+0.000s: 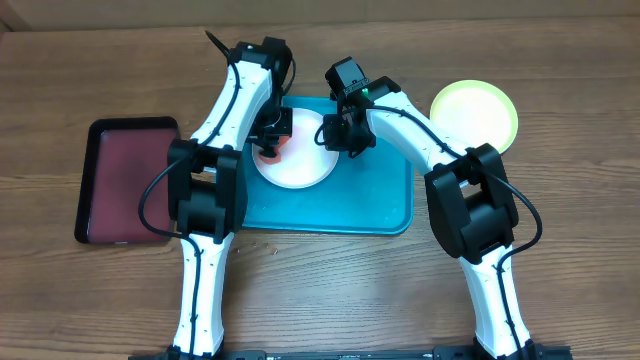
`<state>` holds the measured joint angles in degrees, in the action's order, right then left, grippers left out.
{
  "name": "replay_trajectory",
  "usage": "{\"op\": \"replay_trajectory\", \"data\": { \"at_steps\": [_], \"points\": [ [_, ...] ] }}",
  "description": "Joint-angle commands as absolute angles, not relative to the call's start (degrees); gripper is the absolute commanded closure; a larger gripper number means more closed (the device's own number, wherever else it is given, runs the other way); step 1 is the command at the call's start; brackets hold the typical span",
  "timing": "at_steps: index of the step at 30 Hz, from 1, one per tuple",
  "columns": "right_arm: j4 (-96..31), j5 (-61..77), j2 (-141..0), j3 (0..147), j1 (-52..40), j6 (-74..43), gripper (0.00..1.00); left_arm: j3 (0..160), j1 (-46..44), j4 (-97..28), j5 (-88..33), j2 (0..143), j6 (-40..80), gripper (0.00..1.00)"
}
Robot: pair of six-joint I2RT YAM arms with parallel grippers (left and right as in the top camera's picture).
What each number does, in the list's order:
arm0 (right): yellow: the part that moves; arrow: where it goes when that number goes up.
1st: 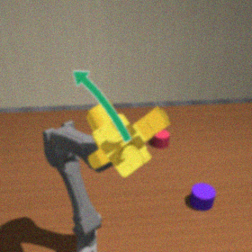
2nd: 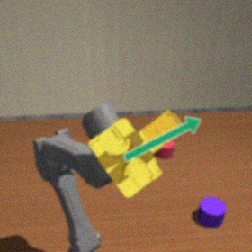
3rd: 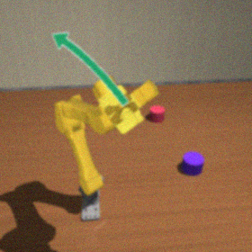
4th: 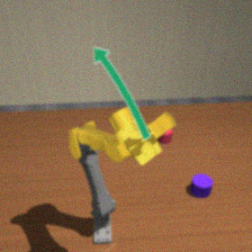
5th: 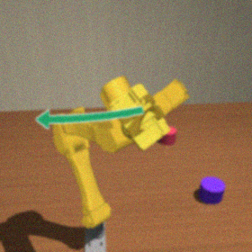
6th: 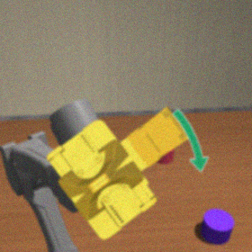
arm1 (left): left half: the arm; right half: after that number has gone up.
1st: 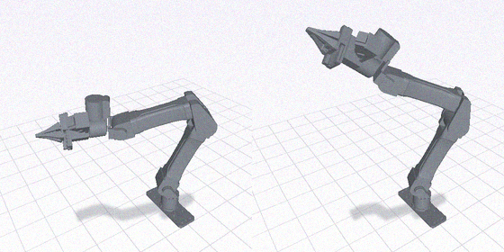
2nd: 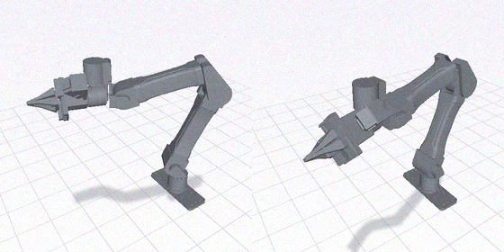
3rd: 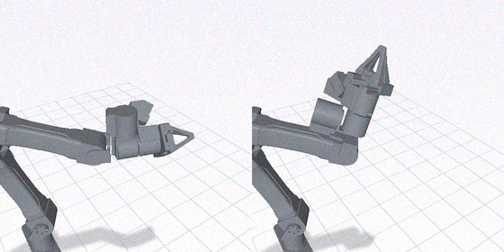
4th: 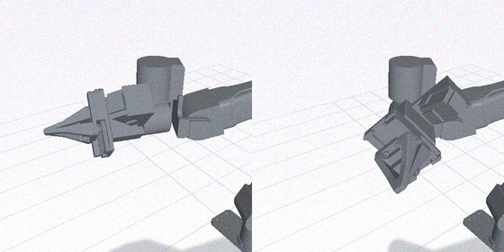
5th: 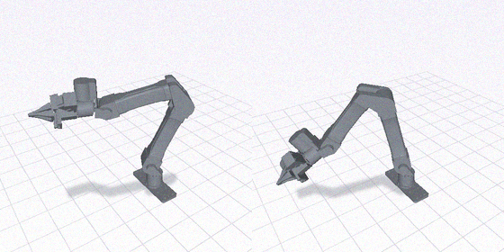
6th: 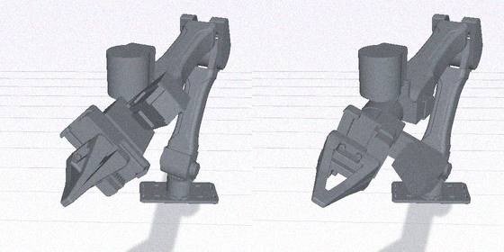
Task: Clean dirty plates on tray and stack at the side
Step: 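Scrub the red stains on the white plate while right gripper holds rim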
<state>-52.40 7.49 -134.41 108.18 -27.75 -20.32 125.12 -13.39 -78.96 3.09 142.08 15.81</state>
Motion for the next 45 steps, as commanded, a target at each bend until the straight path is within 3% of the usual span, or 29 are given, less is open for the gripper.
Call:
{"op": "replay_trajectory", "data": {
  "at_steps": [1, 16, 33, 37, 41, 45],
  "points": [
    [-52.75, 4.08, -134.76, 106.85, -26.94, -20.21, 0.96, 126.39, -12.91, -79.00, 6.90, 143.85, 18.94, 0.96],
    [-52.58, 4.10, -134.76, 106.85, -26.94, -20.21, 0.96, 120.14, -17.96, -73.08, -13.72, 144.00, 18.20, 0.96],
    [-52.34, 4.12, -134.76, 106.85, -26.94, -20.21, 0.96, 120.14, -23.55, -72.73, -14.92, 144.00, 10.24, 0.96],
    [-52.49, 4.10, -134.76, 106.85, -26.94, -20.21, 0.96, 120.14, -23.31, -72.16, -12.21, 144.00, 8.82, 0.96],
    [-52.97, 4.10, -134.76, 106.85, -26.92, -20.21, 0.96, 120.33, -21.61, -74.70, 2.52, 143.90, 15.16, 0.96],
    [-52.75, 4.08, -134.76, 106.85, -26.92, -20.21, 0.96, 123.04, -18.37, -79.02, 8.34, 143.87, 16.95, 0.96]
  ]
}}
